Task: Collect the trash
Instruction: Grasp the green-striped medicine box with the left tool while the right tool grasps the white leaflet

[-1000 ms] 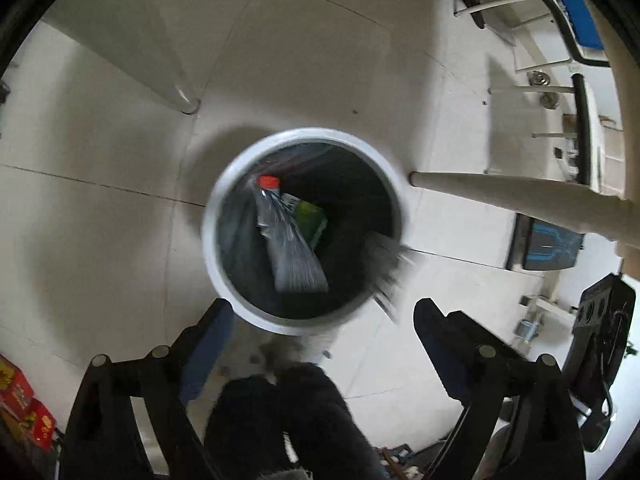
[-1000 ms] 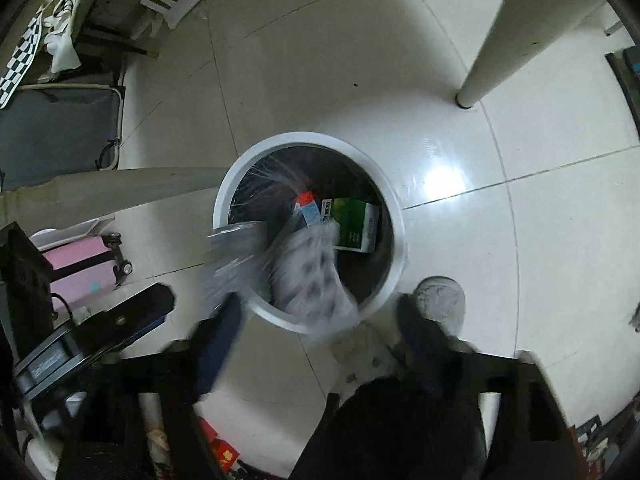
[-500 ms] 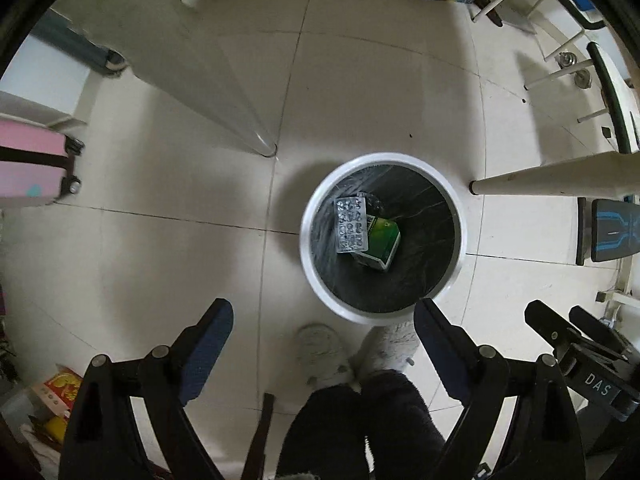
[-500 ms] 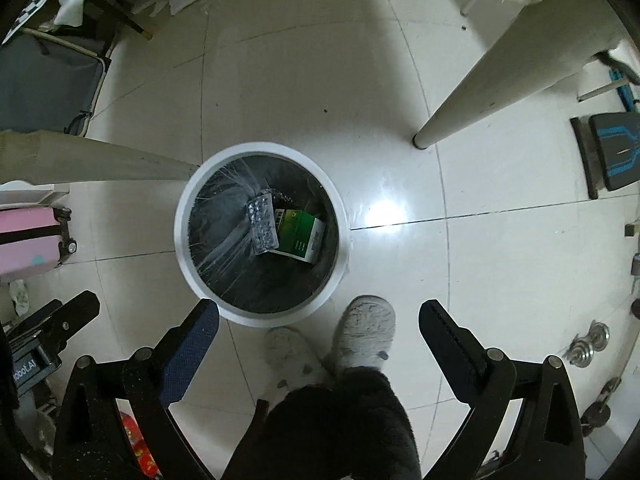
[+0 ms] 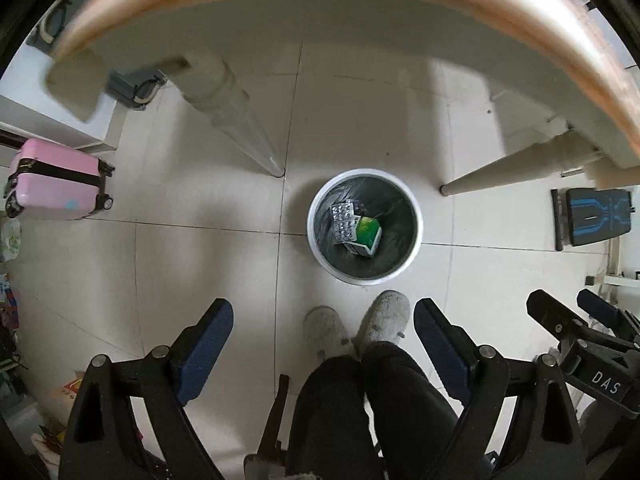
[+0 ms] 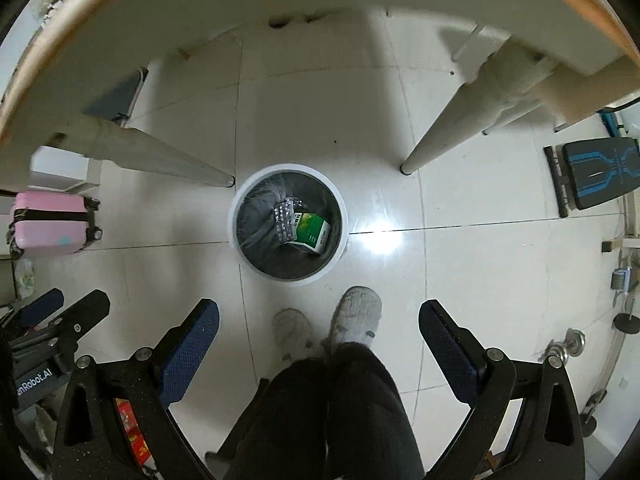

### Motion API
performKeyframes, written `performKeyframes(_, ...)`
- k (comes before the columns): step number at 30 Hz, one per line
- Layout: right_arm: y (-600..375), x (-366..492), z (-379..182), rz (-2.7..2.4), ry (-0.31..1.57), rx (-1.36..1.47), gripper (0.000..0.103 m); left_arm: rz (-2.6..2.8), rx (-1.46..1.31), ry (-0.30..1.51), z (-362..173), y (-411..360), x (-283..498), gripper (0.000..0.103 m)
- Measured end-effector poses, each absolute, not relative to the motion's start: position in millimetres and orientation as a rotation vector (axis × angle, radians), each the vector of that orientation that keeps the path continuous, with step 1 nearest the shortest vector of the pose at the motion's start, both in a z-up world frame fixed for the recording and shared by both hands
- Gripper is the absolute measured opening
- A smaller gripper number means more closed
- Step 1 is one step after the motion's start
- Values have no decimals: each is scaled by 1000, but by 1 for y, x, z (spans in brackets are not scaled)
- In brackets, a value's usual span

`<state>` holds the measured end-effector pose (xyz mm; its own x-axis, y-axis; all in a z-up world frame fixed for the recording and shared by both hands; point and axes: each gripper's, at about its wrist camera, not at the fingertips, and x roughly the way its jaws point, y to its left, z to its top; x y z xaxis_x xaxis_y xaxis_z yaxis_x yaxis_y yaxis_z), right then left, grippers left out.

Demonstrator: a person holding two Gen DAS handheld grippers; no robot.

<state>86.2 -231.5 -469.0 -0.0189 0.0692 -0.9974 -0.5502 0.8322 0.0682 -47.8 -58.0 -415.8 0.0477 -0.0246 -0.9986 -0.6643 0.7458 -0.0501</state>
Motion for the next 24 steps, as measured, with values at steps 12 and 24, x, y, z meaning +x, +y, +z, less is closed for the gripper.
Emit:
performKeyframes(12, -234, 115, -299, 566, 1441, -227, 101, 602, -656, 1290, -295, -35, -16, 92)
performKeyframes(24, -180, 355, -266, 600, 1362, -535, 101, 671, -1023, 1215, -291, 22, 171, 92)
